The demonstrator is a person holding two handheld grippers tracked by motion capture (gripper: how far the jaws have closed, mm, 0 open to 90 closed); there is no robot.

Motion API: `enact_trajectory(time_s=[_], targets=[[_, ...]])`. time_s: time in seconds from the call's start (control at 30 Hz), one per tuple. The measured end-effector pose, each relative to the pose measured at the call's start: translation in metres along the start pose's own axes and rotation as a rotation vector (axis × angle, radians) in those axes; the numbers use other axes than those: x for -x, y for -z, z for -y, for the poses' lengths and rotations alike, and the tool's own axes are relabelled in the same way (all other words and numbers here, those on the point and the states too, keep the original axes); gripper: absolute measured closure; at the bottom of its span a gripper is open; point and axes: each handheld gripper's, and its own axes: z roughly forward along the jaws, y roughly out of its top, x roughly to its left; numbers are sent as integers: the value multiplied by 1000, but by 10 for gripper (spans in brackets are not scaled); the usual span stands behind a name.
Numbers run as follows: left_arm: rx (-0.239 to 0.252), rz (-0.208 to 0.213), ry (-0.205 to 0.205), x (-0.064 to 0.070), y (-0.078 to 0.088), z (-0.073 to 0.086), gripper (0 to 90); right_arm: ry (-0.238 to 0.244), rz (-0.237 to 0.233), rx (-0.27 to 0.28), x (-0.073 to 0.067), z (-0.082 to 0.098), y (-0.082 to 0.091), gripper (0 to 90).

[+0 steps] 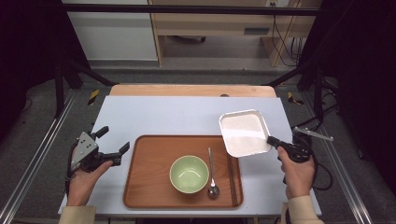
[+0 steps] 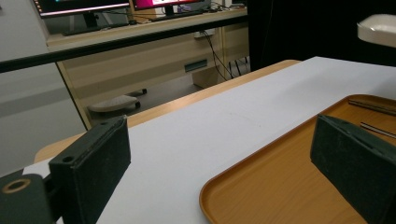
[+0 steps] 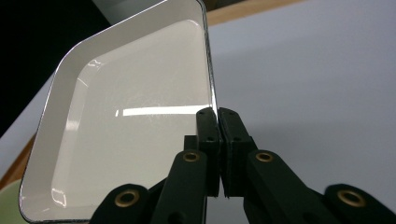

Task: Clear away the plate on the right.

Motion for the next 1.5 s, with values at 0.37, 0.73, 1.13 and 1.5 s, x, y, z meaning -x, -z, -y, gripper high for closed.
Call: enact_trajectory(time_s=[0.37,0.73,1.13,1.5], targets=[[0,50,-27,28,-17,-13,54,15,-88,43,-54,-23,-37,884],[33,72,-60,64,-37,-56,90,30,-94,98,-96,-24,-65,884],[-10,105,-38,111,-72,-80,130,39,-83,114,-102,-12,-76,883],[-87,21,29,129,-106,-80,291,38,-88,129,-107,-11,-73,883]])
